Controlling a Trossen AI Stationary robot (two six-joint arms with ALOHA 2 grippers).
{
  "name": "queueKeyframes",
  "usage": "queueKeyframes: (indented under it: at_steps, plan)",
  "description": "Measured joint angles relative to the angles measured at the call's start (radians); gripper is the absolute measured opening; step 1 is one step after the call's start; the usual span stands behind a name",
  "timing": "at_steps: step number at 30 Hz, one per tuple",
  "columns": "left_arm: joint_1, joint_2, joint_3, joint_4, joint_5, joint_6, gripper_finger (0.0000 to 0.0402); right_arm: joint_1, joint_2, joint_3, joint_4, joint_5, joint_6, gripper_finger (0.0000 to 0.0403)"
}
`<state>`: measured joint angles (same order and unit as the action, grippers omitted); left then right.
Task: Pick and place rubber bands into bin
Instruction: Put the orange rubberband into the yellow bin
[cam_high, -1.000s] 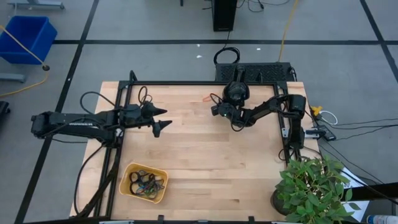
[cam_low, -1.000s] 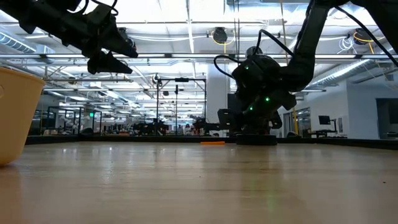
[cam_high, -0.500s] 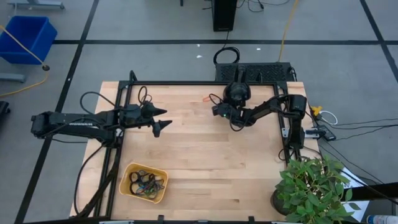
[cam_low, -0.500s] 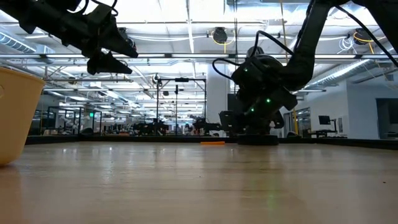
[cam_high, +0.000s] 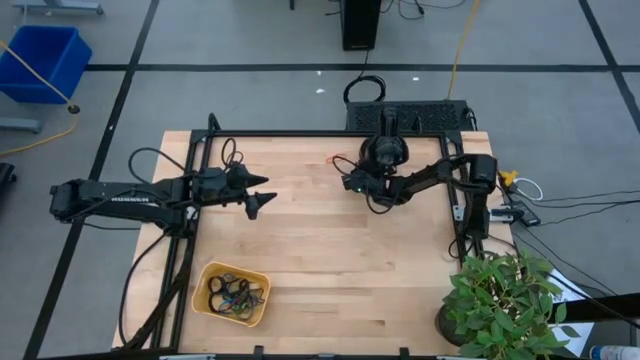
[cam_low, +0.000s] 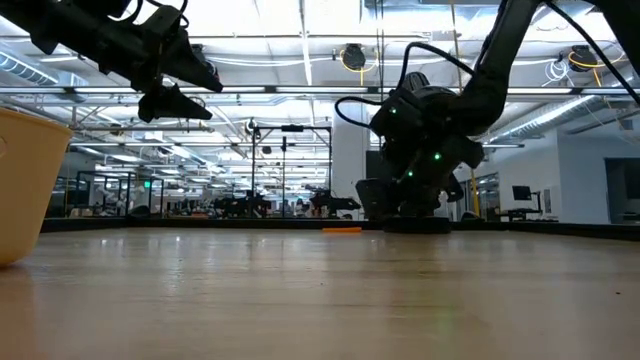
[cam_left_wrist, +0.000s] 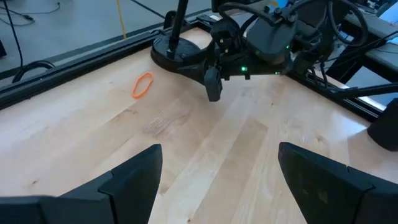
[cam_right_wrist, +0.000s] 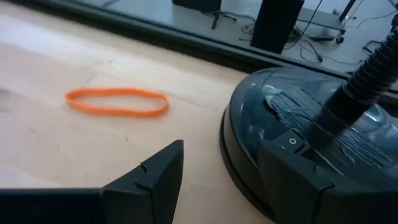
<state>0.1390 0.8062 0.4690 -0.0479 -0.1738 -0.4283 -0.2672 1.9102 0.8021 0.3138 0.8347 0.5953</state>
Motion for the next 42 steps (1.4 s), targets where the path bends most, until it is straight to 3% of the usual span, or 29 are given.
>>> queueKeyframes:
  at_steps: [10,17,28,33,38,42]
  plan:
    - [0.000,0.000,0.000,0.000,0.026,-0.017,0.0324,0.010,-0.098,-0.035,-0.242,0.051,0.092,0.0196]
    - [0.000,0.000,0.000,0.000,0.035,-0.027,0.0324,0.007,-0.217,-0.193,-0.215,0.058,0.206,0.0196]
    - [0.000,0.000,-0.001,0.016,0.038,-0.023,0.0324,0.014,-0.390,-0.298,-0.134,0.020,0.085,0.0196]
    - [0.000,0.000,-0.001,0.033,0.038,-0.022,0.0324,0.027,-0.394,-0.298,-0.014,-0.138,0.002,0.0196]
    - [-0.001,0.000,-0.001,0.031,0.043,-0.012,0.0324,0.095,-0.394,-0.282,0.242,-0.321,-0.226,0.0196]
    - [-0.001,0.000,-0.001,0.031,0.043,-0.012,0.0324,0.151,-0.394,-0.184,0.189,-0.342,-0.325,0.0196]
